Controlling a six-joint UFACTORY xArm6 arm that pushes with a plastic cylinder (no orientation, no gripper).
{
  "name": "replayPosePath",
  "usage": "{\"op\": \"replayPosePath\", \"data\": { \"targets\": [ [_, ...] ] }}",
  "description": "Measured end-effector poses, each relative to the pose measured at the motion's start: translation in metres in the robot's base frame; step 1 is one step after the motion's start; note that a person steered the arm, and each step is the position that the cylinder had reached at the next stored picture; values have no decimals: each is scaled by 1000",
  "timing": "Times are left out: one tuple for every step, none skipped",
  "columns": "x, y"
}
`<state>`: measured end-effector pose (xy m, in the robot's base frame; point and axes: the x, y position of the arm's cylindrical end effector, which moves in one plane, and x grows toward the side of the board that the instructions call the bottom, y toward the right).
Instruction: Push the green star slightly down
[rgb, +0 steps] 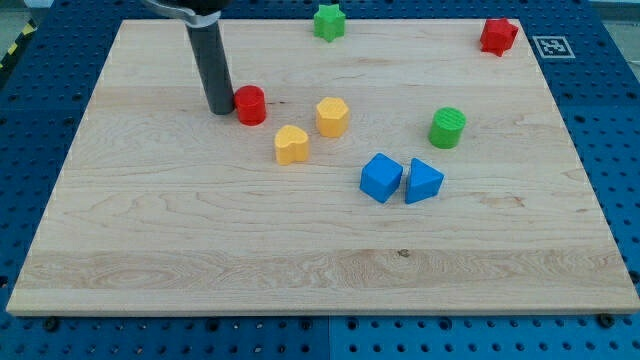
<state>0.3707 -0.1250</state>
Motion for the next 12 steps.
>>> {"op": "replayPosePath", "data": {
  "targets": [
    [-34, -21],
    [-132, -26],
    [-179, 0],
    [-179, 6],
    [-179, 29],
    [-179, 98],
    [-179, 146],
    [-179, 156],
    [-179, 186],
    [-177, 223],
    [-157, 224],
    [-121, 224]
  ]
}}
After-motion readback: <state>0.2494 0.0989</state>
